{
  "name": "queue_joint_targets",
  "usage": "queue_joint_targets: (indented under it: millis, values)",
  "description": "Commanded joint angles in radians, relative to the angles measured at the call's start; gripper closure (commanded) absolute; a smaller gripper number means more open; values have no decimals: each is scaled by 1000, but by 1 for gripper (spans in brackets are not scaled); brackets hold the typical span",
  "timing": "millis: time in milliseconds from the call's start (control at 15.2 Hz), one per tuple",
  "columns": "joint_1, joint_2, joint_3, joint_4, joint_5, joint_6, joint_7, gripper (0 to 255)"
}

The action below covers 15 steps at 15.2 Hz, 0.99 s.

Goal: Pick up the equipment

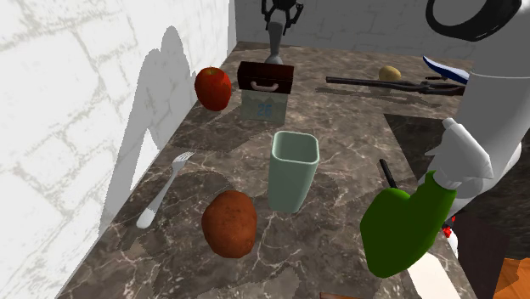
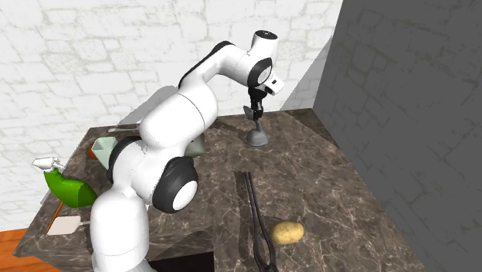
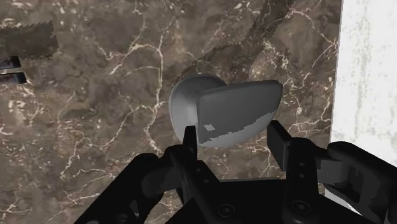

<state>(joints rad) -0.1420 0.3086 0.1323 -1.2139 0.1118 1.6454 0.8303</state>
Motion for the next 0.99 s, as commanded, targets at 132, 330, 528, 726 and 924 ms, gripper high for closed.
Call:
queue_joint_targets:
  millis: [132, 330, 528, 726, 924]
  values:
    - [0, 1, 0, 0, 0, 0, 0, 255]
    - [1, 9, 0, 25, -1, -18, 2, 255]
    - [3, 32, 1, 101, -4, -71, 10, 255]
    - [7, 62, 1, 190, -9, -128, 18, 255]
    - [12, 104, 2, 298, -14, -194, 28, 255]
